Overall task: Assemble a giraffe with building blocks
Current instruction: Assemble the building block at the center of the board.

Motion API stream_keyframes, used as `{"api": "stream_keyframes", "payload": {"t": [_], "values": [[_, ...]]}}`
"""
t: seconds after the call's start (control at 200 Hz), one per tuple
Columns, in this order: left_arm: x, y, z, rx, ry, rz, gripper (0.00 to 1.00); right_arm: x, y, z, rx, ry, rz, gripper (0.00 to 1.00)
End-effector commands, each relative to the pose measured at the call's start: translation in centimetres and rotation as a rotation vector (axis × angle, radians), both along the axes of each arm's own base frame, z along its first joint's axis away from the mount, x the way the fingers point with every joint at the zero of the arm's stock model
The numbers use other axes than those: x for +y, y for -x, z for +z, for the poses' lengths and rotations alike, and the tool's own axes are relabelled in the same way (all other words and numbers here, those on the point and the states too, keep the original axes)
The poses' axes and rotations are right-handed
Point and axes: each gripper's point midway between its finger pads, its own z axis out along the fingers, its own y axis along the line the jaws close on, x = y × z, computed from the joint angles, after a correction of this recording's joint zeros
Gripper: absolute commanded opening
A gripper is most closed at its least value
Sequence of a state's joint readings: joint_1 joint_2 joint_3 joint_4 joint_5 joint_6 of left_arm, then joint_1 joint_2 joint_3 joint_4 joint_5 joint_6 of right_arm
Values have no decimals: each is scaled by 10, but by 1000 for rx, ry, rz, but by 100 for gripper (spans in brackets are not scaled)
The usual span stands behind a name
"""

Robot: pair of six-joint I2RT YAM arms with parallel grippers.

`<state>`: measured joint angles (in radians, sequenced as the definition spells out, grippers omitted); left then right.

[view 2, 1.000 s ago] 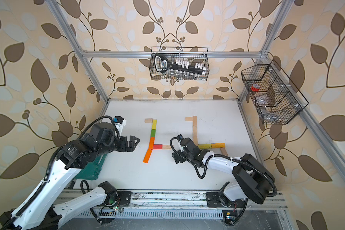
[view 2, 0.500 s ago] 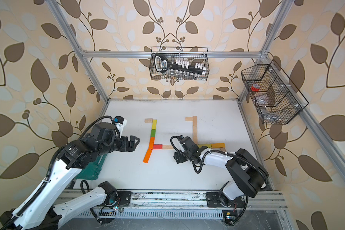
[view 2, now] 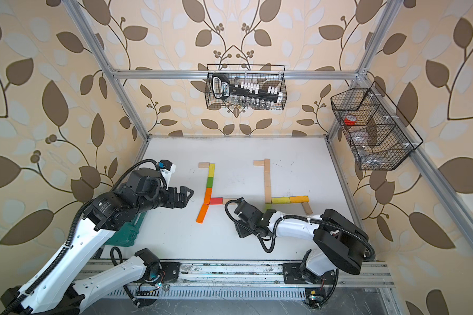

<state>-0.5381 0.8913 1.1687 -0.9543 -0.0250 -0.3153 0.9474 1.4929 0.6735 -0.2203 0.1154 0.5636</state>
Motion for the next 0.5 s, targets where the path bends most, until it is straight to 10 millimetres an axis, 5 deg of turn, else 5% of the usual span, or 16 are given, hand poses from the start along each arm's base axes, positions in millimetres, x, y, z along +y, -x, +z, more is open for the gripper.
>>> {"api": "stream_keyframes", "payload": {"t": [0.0,0.495], "values": [[-7,1,7,-34,13,-45,99,-24,-2,-18,22,122,-122,60],[-14,-1,10,-38,-18,-113,99,-6,-21,0,65,44,-401,74]]}}
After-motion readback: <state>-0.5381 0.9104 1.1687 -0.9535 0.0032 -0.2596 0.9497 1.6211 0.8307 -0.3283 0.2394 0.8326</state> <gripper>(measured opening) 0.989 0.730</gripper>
